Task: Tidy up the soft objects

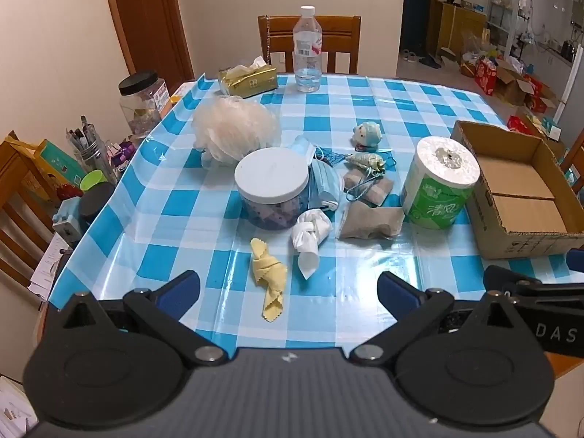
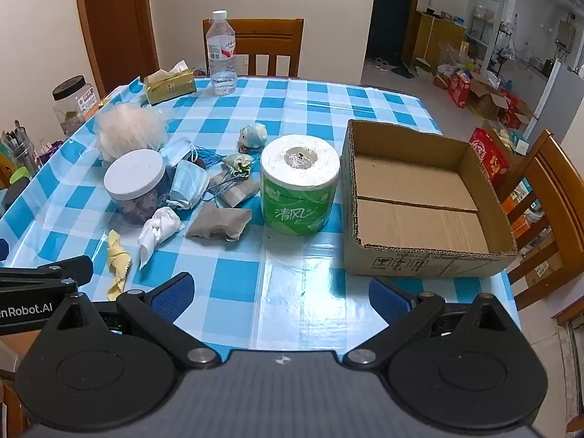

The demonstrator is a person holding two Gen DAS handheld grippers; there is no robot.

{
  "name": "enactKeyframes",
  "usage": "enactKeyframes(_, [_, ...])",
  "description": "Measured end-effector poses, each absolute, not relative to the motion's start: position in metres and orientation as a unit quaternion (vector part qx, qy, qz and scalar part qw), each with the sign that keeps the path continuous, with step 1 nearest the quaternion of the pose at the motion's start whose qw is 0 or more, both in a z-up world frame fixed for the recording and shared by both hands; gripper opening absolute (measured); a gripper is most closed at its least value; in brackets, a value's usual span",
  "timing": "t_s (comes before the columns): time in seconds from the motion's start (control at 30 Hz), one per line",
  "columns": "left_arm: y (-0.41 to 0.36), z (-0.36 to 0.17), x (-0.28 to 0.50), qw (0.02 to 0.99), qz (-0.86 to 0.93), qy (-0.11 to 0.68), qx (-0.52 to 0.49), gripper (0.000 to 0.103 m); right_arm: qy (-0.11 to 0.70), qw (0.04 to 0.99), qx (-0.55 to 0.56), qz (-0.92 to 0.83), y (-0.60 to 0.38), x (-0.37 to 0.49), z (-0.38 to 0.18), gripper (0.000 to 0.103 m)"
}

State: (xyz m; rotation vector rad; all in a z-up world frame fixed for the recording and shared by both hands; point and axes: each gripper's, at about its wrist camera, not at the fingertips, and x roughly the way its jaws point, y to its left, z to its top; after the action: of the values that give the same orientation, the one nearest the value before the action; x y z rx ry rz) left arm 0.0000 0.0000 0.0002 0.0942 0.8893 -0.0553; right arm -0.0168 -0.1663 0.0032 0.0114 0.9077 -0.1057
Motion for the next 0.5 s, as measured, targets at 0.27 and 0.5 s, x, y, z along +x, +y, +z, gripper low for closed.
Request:
enactKeyframes(0.27, [0.0004, 0.0003, 0.0, 0.901, -0.025, 0.43, 0.047, 0.102, 0.434, 0.9, 0.009, -0.048, -0.1658, -0.0174, 0.0048, 0.103])
enactKeyframes(0.5, [0.0021, 0.0007, 0.001, 0.901, -0.025, 0.43, 0.046, 0.102, 0.433, 0.9, 0.008, -0.045, -0.1632, -0.0189, 0.0055, 0.103])
